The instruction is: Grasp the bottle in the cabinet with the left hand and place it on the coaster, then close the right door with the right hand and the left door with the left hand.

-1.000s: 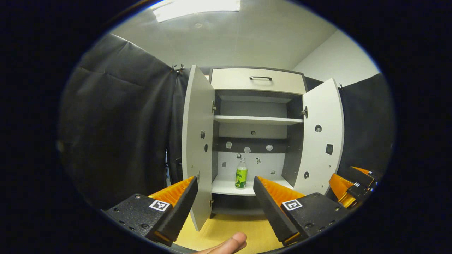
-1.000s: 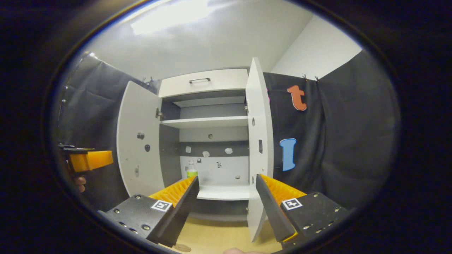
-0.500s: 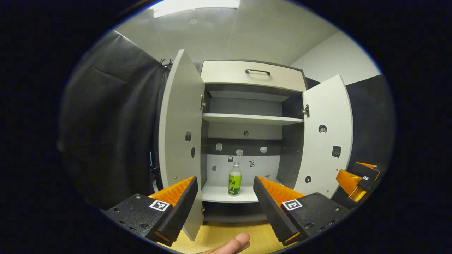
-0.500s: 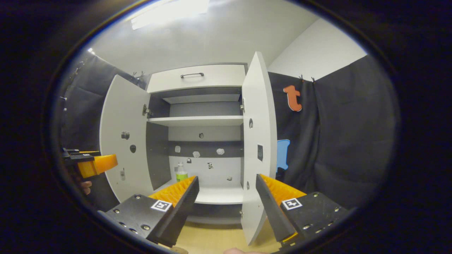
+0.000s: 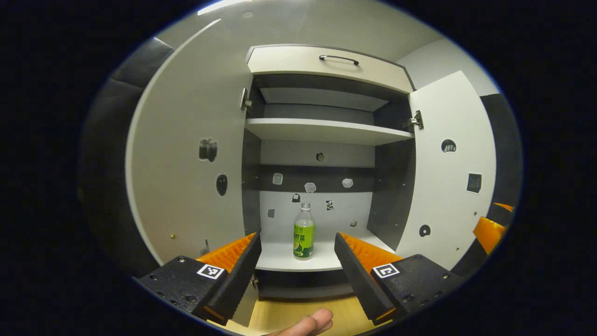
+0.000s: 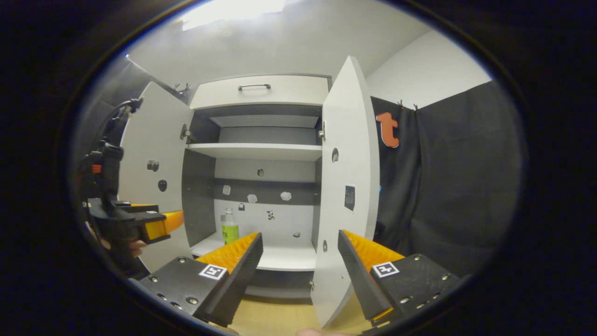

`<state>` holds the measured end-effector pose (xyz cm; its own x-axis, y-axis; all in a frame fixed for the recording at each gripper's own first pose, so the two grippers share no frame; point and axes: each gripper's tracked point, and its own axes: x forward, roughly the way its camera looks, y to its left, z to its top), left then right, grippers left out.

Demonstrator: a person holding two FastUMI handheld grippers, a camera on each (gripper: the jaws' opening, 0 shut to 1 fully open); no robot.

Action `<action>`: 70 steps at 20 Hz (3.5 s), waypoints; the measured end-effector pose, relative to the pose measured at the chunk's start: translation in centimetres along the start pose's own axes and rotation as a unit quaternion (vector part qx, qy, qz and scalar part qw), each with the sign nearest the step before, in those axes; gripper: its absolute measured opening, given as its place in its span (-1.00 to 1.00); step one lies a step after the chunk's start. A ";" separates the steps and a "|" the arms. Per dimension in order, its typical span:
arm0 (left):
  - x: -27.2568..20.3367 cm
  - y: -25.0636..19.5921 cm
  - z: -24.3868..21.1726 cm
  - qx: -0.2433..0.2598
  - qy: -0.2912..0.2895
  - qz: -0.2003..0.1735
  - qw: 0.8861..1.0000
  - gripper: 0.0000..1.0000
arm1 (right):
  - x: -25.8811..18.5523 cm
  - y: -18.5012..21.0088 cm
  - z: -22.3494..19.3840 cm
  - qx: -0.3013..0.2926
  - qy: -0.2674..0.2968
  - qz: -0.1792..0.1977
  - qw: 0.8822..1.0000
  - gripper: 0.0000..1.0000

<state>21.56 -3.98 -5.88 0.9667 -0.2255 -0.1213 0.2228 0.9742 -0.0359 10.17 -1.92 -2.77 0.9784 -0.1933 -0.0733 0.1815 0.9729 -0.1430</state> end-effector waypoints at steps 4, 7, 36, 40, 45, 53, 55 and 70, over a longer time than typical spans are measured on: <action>5.2 -1.0 -0.8 0.016 -0.019 -0.015 1.000 0.99 | 0.9 0.5 -0.2 0.000 -0.014 0.011 1.000 0.95; 8.9 -1.9 -2.0 0.008 -0.018 -0.029 0.999 0.99 | 1.5 0.8 -0.3 0.001 -0.013 0.018 1.000 0.95; 17.0 -0.5 -7.3 -0.018 -0.002 -0.046 0.999 0.60 | -3.7 0.4 -0.7 -0.025 -0.019 0.046 0.998 0.95; 12.1 -0.3 -6.2 -0.018 -0.013 -0.046 0.999 0.60 | -5.7 0.4 -0.5 -0.015 -0.023 0.055 0.998 0.96; 6.4 -0.2 -5.7 -0.027 -0.019 -0.046 0.998 0.60 | -8.1 0.3 -0.8 -0.007 -0.025 0.064 0.998 0.95; -1.9 0.3 -7.3 -0.028 -0.032 -0.040 0.998 0.60 | -10.0 0.2 -1.4 0.013 -0.016 0.068 0.997 0.95; -3.6 0.3 -8.6 -0.003 -0.034 -0.050 0.998 0.60 | -10.2 0.3 -1.2 0.010 -0.018 0.065 0.998 0.95; -12.9 0.7 -26.7 -0.036 -0.001 -0.024 0.999 0.61 | -7.5 4.5 -0.2 0.070 -0.010 0.094 0.993 0.95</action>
<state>5.91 -0.61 -30.86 0.9554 -0.2712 -0.1166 0.2586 0.9594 -0.1127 3.63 3.86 -3.01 0.9978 -0.0045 -0.0658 0.0052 0.9999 0.0098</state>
